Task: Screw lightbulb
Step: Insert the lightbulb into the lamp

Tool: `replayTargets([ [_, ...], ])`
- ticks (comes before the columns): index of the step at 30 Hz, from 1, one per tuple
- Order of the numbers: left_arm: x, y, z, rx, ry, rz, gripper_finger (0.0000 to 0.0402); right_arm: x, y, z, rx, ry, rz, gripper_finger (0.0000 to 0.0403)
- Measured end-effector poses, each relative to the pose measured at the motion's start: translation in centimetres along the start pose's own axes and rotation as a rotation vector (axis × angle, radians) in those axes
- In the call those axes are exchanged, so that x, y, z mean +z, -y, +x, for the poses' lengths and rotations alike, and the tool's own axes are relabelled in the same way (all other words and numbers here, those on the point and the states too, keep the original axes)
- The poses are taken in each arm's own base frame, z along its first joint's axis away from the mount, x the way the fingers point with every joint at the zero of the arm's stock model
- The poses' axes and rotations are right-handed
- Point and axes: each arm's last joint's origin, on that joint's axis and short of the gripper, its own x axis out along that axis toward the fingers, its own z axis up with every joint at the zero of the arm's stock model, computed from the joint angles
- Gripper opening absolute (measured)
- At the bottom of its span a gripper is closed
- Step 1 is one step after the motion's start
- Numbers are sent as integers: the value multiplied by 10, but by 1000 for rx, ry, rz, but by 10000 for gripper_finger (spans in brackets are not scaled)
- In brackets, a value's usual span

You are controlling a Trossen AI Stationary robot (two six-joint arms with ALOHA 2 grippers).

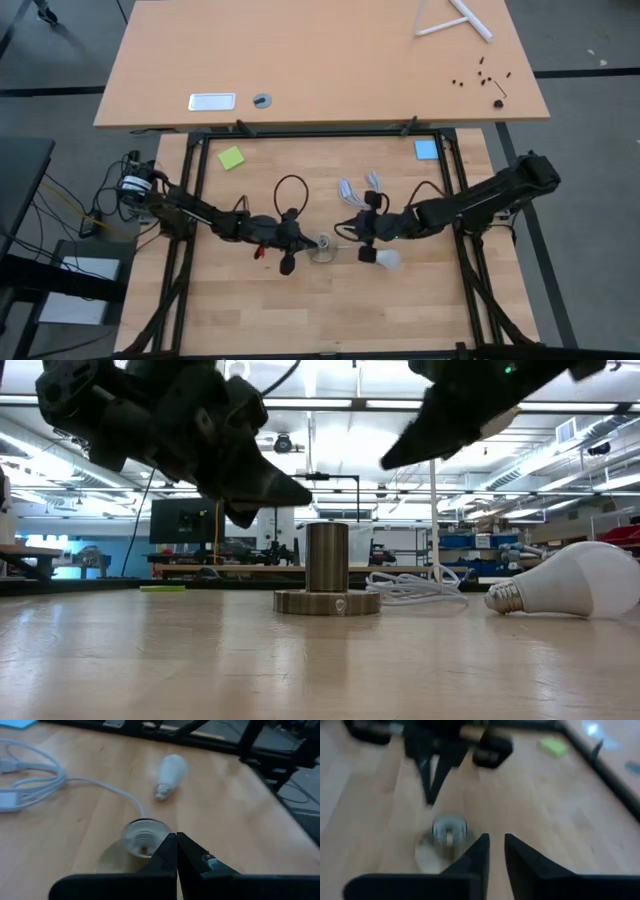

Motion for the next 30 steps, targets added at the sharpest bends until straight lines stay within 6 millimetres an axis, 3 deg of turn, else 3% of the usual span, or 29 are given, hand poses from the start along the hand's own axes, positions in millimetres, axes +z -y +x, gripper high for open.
replayTargets([
  [5,0,-4,0,15,-8,-1,3,8,5,-22,73,-156,103,129],
  [10,1,-4,0,4,3,1,3,0,2,-34,88,-320,202,184],
  [20,-1,3,0,-55,-17,35,3,-20,-24,-27,166,-515,311,281],
  [25,-2,5,0,-61,-18,37,3,-25,-30,-27,149,-553,328,299],
  [30,-1,5,0,-60,-16,37,3,-39,-34,-13,92,-643,291,307],
])
